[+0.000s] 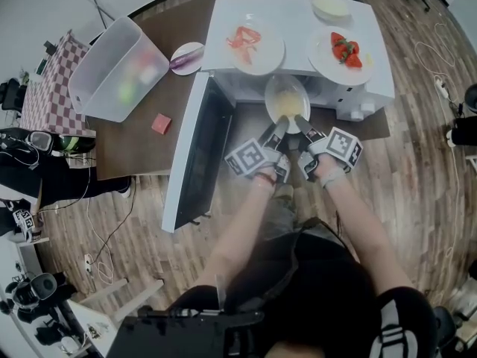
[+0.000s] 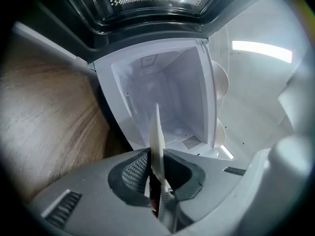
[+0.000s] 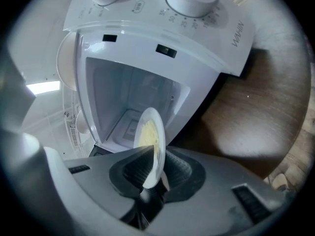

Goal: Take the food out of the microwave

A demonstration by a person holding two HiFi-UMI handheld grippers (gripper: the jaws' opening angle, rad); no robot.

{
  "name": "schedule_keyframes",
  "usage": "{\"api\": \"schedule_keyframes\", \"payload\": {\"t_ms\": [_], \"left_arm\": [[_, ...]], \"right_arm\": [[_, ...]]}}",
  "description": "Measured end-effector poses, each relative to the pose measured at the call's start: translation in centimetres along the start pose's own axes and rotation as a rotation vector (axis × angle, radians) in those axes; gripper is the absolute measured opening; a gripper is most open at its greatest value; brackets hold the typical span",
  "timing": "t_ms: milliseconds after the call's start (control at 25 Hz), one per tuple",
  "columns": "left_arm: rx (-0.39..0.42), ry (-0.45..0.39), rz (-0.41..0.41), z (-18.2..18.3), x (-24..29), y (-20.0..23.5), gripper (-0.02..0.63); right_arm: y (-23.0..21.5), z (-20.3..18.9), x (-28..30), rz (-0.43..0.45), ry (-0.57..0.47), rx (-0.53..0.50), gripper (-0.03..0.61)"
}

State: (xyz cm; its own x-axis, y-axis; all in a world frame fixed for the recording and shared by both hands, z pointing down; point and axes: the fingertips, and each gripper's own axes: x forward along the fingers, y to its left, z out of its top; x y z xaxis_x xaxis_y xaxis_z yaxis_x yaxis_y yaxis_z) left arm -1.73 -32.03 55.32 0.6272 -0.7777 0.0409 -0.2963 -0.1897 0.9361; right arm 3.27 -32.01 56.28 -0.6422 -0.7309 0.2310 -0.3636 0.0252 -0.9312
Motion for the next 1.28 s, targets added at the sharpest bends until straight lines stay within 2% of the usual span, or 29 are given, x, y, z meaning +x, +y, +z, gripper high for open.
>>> {"api": "schedule_keyframes", "payload": {"t_ms": [80,280,520,880,1040,1280], "left_arm": [[0.014,-0.001,0.016,0.0,-0.1,0.3,0.051],[0.080,0.021,0.037,-0.3,-0.2,-0.2,0.060],[0.061,0.037,0.029,-1.4,-1.0,-1.3,0.052],[0.043,0.037,0.048,-4.1,-3.3,-2.0,0.051],[0.043,0.042,0.056,-5.5,-4.2,-2.4,0.055],[0.055,0.046,0.051,-6.8,-5.9,-3.2,0.057]], "right_arm": [[-0.1,-0.1,0.0,-0.008,-0.001,0.003,0.028],[0.0,0.1,-0.5,0.005,0.001,0.011,0.023],[0.2,-0.5,-1.9,0.042,0.001,0.046,0.021],[0.4,-2.1,-4.9,-0.036,0.045,-0.064,0.021],[0.4,-2.9,-6.4,-0.061,0.050,-0.072,0.021],[0.8,-4.2,-8.3,-0.051,0.043,-0.055,0.021]]}}
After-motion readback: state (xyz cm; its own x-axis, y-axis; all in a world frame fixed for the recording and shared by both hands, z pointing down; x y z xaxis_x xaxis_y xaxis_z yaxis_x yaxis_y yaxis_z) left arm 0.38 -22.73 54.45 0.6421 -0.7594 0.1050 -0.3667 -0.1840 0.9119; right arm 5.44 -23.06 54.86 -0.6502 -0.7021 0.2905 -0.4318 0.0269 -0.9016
